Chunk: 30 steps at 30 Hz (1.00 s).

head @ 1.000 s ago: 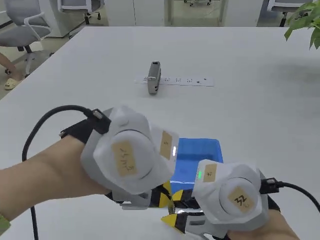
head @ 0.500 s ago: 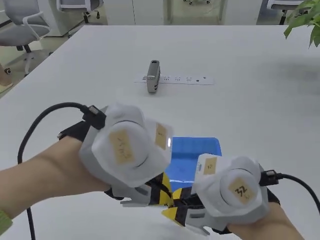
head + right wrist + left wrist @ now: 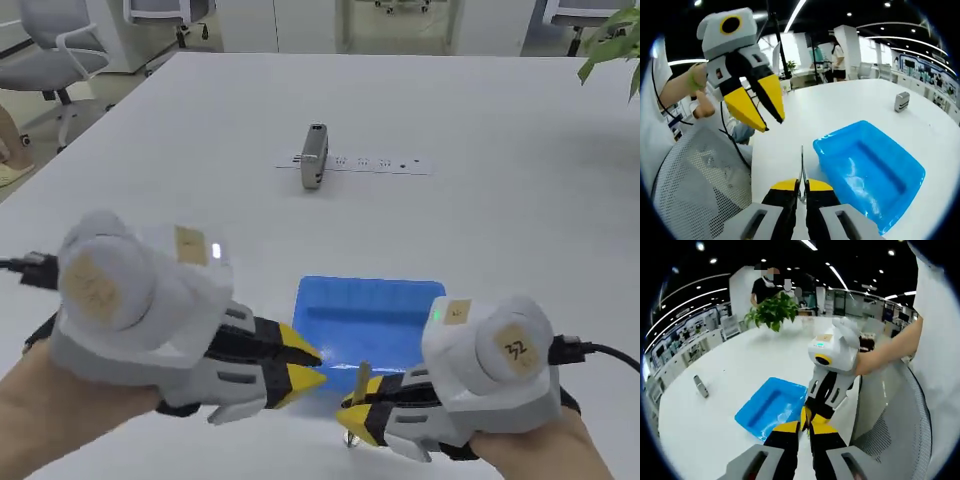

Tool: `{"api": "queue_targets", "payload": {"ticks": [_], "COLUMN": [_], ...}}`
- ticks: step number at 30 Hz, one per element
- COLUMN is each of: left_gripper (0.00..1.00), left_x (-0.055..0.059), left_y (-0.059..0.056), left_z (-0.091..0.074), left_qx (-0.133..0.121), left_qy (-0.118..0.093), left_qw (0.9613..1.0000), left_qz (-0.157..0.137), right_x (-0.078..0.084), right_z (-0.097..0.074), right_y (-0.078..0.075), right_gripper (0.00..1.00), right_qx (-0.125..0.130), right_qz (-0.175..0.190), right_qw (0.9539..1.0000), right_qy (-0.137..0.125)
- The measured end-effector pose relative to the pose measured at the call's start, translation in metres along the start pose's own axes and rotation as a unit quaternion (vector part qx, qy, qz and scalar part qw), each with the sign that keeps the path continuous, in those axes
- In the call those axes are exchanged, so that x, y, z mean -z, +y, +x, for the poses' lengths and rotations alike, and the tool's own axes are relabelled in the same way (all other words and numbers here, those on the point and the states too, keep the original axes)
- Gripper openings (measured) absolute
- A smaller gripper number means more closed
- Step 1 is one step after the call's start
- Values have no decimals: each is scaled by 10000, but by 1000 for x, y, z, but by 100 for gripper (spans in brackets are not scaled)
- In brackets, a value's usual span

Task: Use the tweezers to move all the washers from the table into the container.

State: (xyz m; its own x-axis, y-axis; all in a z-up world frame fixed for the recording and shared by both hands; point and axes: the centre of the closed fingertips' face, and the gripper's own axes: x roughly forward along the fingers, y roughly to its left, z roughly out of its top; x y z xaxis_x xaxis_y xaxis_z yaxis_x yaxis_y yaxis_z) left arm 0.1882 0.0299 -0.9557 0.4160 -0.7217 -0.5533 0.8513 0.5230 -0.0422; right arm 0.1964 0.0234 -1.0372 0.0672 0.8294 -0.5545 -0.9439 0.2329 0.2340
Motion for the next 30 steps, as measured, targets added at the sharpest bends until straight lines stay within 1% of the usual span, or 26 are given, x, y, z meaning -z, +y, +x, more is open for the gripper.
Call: {"api": "queue_targets", "payload": {"ticks": [1, 2, 3, 4, 5, 7, 8, 9, 10, 11, 12, 13, 15, 17, 19, 21, 23, 25, 26, 28, 30], "left_gripper": [7, 8, 10, 12, 14, 21, 24, 27, 32, 35, 38, 39, 42, 45, 50, 58, 63, 67, 68, 74, 81], "left_x": [2, 3, 5, 8, 12, 19, 18, 18, 18, 17, 16, 15, 14, 13, 12, 11, 16, 20, 21, 18, 18], "left_y": [-1, -2, -5, -5, -4, -2, -1, -3, -3, -2, -5, -7, -7, -6, 0, 5, 9, 13, 14, 18, 20], "left_z": [-2, -3, -5, -6, -9, -13, -15, -17, -17, -20, -21, -22, -23, -24, -24, -24, -24, -26, -27, -30, -30], "left_qx": [-156, -234, -302, -391, -547, -831, -916, -978, -1013, -1103, -1072, -1083, -1182, -1277, -1482, -1612, -1717, -1854, -1907, -1984, -2002], "left_qy": [-228, -402, -590, -672, -759, -807, -910, -1027, -1066, -1223, -1320, -1429, -1538, -1578, -1564, -1621, -1568, -1526, -1549, -1697, -1722], "left_qw": [9993, 9979, 9949, 9928, 9898, 9872, 9852, 9819, 9807, 9768, 9754, 9732, 9704, 9689, 9681, 9659, 9652, 9631, 9614, 9568, 9550], "left_qz": [-246, -453, -758, -911, -1071, -1098, -1132, -1255, -1285, -1369, -1401, -1441, -1441, -1412, -1282, -1212, -1200, -1214, -1235, -1278, -1349], "right_x": [0, 0, 0, -1, -2, -4, -6, -8, -11, -12, -15, -16, -17, -16, -16, -19, -21, -24, -25, -28, -32], "right_z": [-2, -2, -4, -5, -6, -10, -12, -14, -17, -19, -22, -23, -29, -33, -36, -41, -45, -48, -50, -54, -57], "right_y": [-3, -3, -4, -4, -5, -6, -6, -7, -8, -8, -9, -10, -11, -13, -14, -15, -15, -18, -18, -20, -22], "right_gripper": [1, 1, 2, 2, 2, 2, 2, 2, 2, 2, 2, 2, 2, 2, 2, 2, 2, 2, 2, 2, 2], "right_qx": [24, 20, -4, -3, 0, -22, -22, -1, -1, -48, -47, -44, -26, 23, 53, 50, 64, 112, 110, 117, 102], "right_qz": [36, 121, 233, 287, 383, 587, 679, 770, 940, 1084, 1233, 1272, 1316, 1313, 1395, 1483, 1551, 1570, 1605, 1714, 1790], "right_qw": [10000, 9999, 9997, 9995, 9991, 9979, 9971, 9961, 9940, 9921, 9896, 9889, 9878, 9878, 9865, 9843, 9825, 9815, 9807, 9775, 9749], "right_qy": [-43, -66, -91, -106, -157, -281, -354, -434, -562, -624, -737, -773, -833, -831, -861, -960, -1028, -1090, -1114, -1226, -1317]}}
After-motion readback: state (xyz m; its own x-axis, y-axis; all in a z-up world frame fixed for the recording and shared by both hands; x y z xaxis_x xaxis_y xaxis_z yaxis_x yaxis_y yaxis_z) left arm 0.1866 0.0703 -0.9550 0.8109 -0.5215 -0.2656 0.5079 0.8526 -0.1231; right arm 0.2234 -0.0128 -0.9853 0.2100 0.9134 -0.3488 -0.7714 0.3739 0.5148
